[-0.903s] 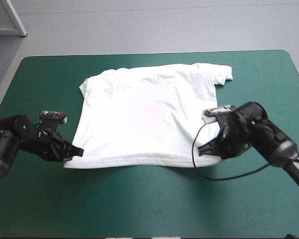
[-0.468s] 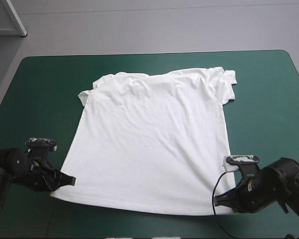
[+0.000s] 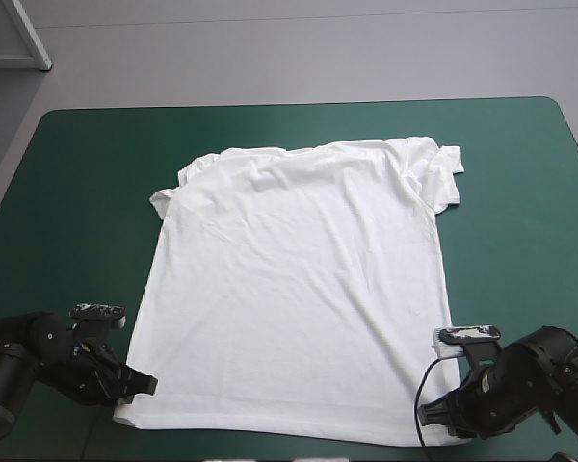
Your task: Fold the cloth
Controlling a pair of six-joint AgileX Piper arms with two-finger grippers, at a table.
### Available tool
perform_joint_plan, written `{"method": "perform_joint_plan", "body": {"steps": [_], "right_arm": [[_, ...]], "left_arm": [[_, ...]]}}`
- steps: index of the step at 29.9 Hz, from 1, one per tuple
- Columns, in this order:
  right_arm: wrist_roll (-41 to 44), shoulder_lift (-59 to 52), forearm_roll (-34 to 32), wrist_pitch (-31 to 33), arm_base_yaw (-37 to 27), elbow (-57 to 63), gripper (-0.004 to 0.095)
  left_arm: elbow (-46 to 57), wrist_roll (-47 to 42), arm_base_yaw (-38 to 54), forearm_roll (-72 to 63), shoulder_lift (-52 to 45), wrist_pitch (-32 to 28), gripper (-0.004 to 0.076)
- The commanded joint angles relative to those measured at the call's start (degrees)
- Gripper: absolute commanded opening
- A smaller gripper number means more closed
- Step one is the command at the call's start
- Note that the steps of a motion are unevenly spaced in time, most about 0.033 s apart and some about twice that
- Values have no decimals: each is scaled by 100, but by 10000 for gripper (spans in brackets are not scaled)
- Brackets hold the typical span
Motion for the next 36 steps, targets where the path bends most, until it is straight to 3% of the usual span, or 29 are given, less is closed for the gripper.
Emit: {"method": "perform_joint_plan", "body": {"steps": [1,3,6,12,19,28,36], "right_arm": [[-79,-61,-88,169,-5,-131,722],[-33,-61,-207,92,-5,-201,900],[90,-61,-526,-23,-5,-445,932],[389,-61,-1330,-265,-5,-1221,904],[650,-10,-1936,-563,-5,-1812,904],[689,105,-1938,-520,-5,-1960,868],[689,116,-1917,-778,-5,-1960,785]], "left_arm": [[-128,31,-12,-254,-50,415,333],[-128,31,-12,-243,-50,415,447],[-211,31,-12,-198,-50,286,548],[-1092,-3,-12,-106,140,-267,551],[-2497,-3,-12,-226,1444,-976,551],[-3811,107,-12,-372,3338,-1713,548],[-4167,366,-26,-498,4356,-2553,548]]}}
